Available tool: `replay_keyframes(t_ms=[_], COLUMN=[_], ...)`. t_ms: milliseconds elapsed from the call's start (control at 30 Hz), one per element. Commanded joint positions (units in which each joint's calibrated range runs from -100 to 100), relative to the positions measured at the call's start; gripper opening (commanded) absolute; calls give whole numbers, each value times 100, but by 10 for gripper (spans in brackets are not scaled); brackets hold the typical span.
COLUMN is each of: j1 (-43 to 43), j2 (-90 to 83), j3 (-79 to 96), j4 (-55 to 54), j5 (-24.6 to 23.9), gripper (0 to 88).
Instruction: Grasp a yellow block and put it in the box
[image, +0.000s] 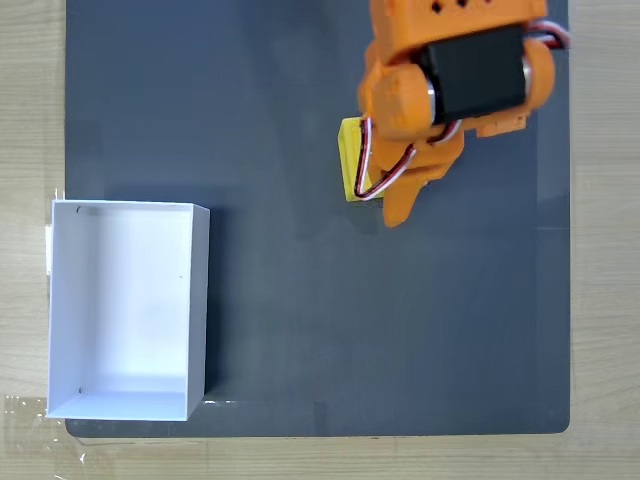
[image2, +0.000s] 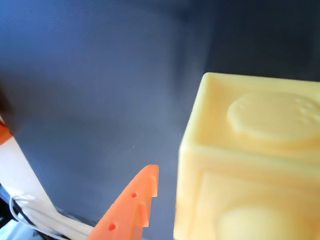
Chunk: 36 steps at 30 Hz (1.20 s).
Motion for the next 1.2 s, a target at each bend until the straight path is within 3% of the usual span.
replay_keyframes(t_ms=[0,200,467,800,1167], j1=[-72,-72,-47,231,2175], j2=[225,462,479,5,-122], j3=[-186,-195,-276,-1425,-4645], j4=[-208,-270,-296,-243,-776], j5=[49,49,49,7,-4], gripper=[460,449,229,226,226])
